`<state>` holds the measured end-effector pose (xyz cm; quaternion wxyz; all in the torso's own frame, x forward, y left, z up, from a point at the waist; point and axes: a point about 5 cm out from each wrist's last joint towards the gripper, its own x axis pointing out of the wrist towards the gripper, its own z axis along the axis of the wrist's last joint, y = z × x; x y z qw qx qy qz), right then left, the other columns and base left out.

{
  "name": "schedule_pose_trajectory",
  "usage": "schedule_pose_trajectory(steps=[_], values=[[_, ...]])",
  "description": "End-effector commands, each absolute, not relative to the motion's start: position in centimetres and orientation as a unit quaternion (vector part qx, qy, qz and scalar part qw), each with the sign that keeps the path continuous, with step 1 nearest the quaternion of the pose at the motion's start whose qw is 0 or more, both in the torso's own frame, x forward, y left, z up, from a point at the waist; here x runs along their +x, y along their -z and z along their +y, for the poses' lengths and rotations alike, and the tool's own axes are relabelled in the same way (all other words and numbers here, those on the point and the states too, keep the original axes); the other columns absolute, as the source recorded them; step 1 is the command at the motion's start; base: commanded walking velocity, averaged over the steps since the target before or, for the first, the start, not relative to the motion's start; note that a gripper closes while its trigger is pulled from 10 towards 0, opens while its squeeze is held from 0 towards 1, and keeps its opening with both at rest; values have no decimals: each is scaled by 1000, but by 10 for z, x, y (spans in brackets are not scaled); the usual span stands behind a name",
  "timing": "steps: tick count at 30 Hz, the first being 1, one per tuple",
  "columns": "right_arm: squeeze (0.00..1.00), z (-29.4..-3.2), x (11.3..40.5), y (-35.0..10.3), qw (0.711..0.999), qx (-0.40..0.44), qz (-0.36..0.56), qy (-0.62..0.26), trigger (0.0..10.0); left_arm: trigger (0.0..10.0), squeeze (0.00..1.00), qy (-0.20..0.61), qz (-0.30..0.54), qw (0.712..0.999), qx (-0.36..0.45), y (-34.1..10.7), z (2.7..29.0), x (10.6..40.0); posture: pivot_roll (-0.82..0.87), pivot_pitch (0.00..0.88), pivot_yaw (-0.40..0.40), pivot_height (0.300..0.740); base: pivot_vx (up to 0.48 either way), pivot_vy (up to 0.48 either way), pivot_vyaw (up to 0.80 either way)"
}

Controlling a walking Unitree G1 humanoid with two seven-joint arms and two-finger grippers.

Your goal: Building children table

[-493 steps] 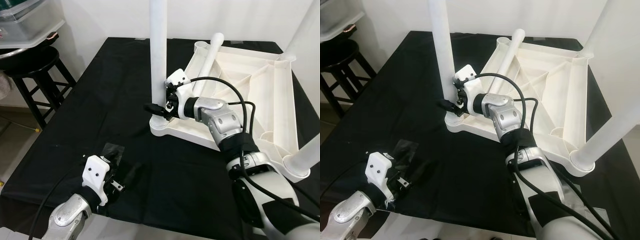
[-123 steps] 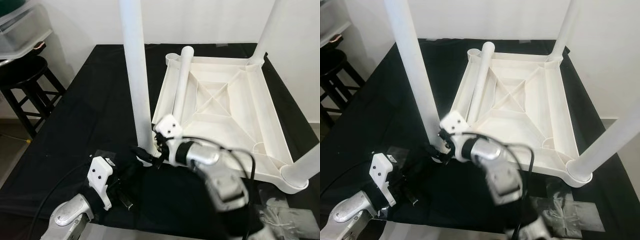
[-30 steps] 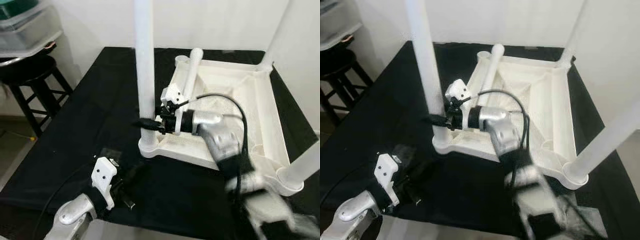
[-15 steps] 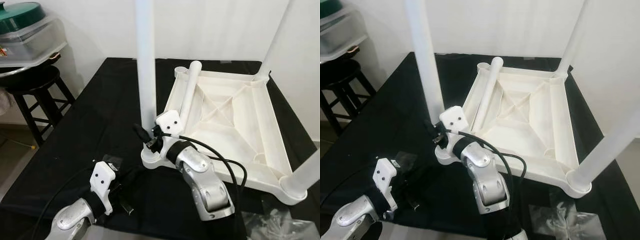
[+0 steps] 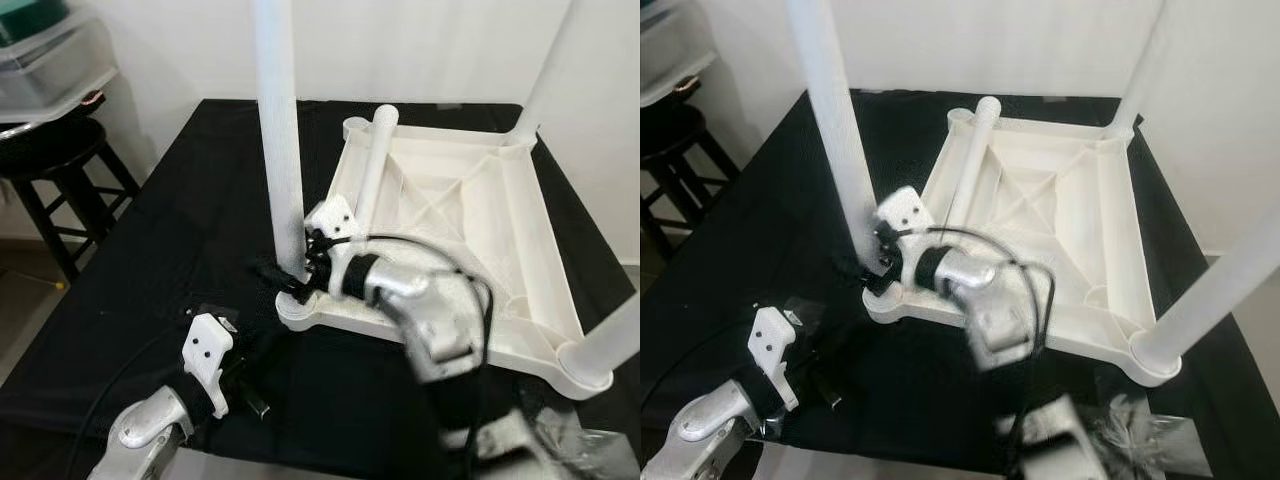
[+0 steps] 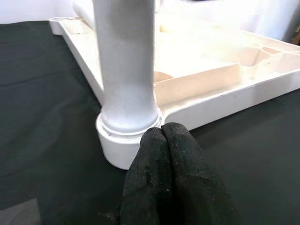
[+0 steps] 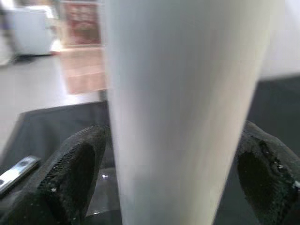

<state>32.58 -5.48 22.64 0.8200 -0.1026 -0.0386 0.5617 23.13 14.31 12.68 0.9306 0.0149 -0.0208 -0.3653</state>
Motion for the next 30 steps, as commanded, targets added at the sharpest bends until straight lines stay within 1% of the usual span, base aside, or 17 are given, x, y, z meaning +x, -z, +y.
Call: schedule_pose_trajectory(steps=[1,2,3,10,11,12,14,16,19,21,22,25,26,27,28,29,30], values=[[0,-50,319,-219,771,-114,-24,-627,10000,10000,0,364,-9,931,19,-122,144,229,1,141,10,740,0,0,0],[0,-50,319,-219,771,-114,-24,-627,10000,10000,0,364,-9,931,19,-122,144,229,1,141,10,740,0,0,0],[0,-53,329,-228,742,-122,-17,-659,10000,10000,0,364,-10,931,19,-122,144,229,3,143,9,740,0,0,0],[0,-54,347,-240,728,-107,-9,-677,10000,10000,0,365,-9,931,21,-122,144,228,12,144,9,740,0,0,0],[0,-53,349,-240,719,-99,-2,-688,0,10000,0,365,-9,931,21,-122,144,228,11,146,8,740,0,0,0],[0,-53,349,-240,719,-99,-2,-688,0,10000,0,365,-9,931,21,-122,144,228,11,146,8,740,0,0,0],[0,-54,351,-241,704,-90,6,-704,0,10000,0,365,-8,931,21,-122,144,228,9,147,9,740,0,0,0],[0,-54,351,-241,704,-90,6,-704,0,10000,0,365,-8,931,21,-122,144,228,9,147,9,740,0,0,0],[0,-58,352,-236,696,-95,17,-712,0,10000,0,365,-9,931,20,-122,143,228,8,149,8,740,0,0,0],[0,-62,354,-233,697,-98,17,-710,0,10000,0,365,-9,931,20,-123,143,228,4,151,11,740,0,0,0],[0,-64,355,-232,708,-100,13,-699,0,10000,0,365,-9,931,20,-123,143,228,4,151,11,740,0,0,0],[0,-66,355,-231,715,-101,9,-692,0,10000,0,365,-10,931,19,-123,143,228,-1,155,11,740,0,0,0],[0,-68,357,-229,734,-100,5,-671,0,10000,0,365,-10,931,19,-123,144,227,-4,159,11,740,0,0,0],[0,-68,357,-229,734,-100,5,-671,0,10000,0,365,-10,931,19,-123,144,227,-4,159,11,740,0,0,0],[0,-71,357,-224,766,-107,1,-634,0,10000,0,365,-10,931,18,-124,144,227,-4,165,8,740,0,0,0],[0,-69,355,-208,838,-74,15,-540,0,10000,0,365,-10,931,18,-124,145,226,-10,169,4,740,0,0,0],[0,-69,355,-208,838,-74,15,-540,0,10000,0,365,-10,931,18,-124,145,226,-10,169,4,740,0,0,0]])
